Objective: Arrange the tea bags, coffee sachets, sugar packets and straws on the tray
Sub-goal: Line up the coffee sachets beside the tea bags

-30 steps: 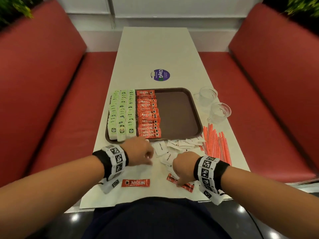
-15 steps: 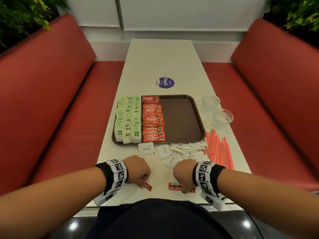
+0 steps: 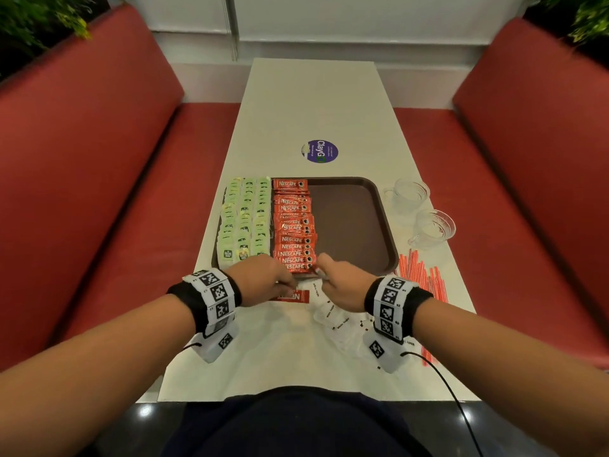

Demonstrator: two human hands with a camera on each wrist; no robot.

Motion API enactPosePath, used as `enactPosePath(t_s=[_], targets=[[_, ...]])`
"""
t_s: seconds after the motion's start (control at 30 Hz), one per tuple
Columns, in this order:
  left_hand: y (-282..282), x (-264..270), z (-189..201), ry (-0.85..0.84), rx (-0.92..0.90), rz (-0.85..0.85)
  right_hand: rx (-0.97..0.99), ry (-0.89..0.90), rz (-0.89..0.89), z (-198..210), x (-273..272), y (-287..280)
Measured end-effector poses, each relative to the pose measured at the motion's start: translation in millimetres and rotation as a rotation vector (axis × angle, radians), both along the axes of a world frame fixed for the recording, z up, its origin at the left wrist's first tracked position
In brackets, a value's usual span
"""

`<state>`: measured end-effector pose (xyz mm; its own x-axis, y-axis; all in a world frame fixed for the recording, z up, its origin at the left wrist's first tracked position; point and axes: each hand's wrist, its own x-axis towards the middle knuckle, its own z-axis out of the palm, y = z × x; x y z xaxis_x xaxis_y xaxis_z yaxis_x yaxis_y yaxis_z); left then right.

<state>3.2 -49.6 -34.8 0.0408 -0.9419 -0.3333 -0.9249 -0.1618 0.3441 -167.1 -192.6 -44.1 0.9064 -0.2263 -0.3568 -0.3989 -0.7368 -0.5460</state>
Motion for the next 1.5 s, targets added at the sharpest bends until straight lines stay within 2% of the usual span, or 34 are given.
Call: enactPosePath(t_s=[0.1, 0.23, 0.43, 0.53, 0.6, 0.67, 0.77, 0.87, 0.93, 1.03, 1.17, 1.27, 1.5], targets=[[-9.7, 3.5, 2.2, 0.059, -0.070, 0.060, 0.029, -0.060, -0.034, -0.8, 11.6, -8.9], [-21.6, 7.7, 2.4, 0.094, -0.165, 0.148, 0.011, -0.100, 0.008, -8.8, 23.1, -19.0], [-33.0, 9.5, -4.4, 0.135, -0.178, 0.194, 0.106, -0.269, -0.111, -12.1, 38.1, -28.8], [-38.9, 17.6, -3.0, 0.259, -0.238, 0.272, 0.123, -0.305, -0.167, -8.5, 43.8, -32.0], [-40.4, 24.5, -3.0, 0.374, -0.284, 0.384, 0.086, -0.270, -0.154, -7.9, 46.5, -35.8], [-41.5, 28.8, -2.2, 0.416, -0.340, 0.465, 0.092, -0.248, -0.154, -8.6, 48.4, -40.1], [-42.3, 32.3, -3.9, 0.382, -0.316, 0.484, 0.103, -0.224, -0.158, -9.8, 49.9, -46.0], [-42.1, 34.2, -12.5, 0.271, -0.184, 0.459, 0.056, -0.148, -0.128, -15.0, 50.3, -52.1], [-42.3, 33.1, -21.0, 0.193, -0.100, 0.436, 0.009, -0.106, -0.153, -18.6, 50.5, -55.4], [-43.8, 30.0, -30.2, 0.118, -0.038, 0.385, 0.046, -0.058, -0.214, -16.8, 48.4, -58.6], [-47.7, 27.9, -38.9, -0.057, -0.077, 0.339, 0.093, -0.062, -0.253, -17.8, 42.9, -62.6], [-53.0, 26.1, -44.7, -0.167, -0.080, 0.294, 0.049, -0.047, -0.266, -21.3, 42.0, -65.5], [-64.4, 30.7, -47.3, -0.243, -0.058, 0.280, -0.033, -0.071, -0.210, -32.3, 44.3, -67.1]])
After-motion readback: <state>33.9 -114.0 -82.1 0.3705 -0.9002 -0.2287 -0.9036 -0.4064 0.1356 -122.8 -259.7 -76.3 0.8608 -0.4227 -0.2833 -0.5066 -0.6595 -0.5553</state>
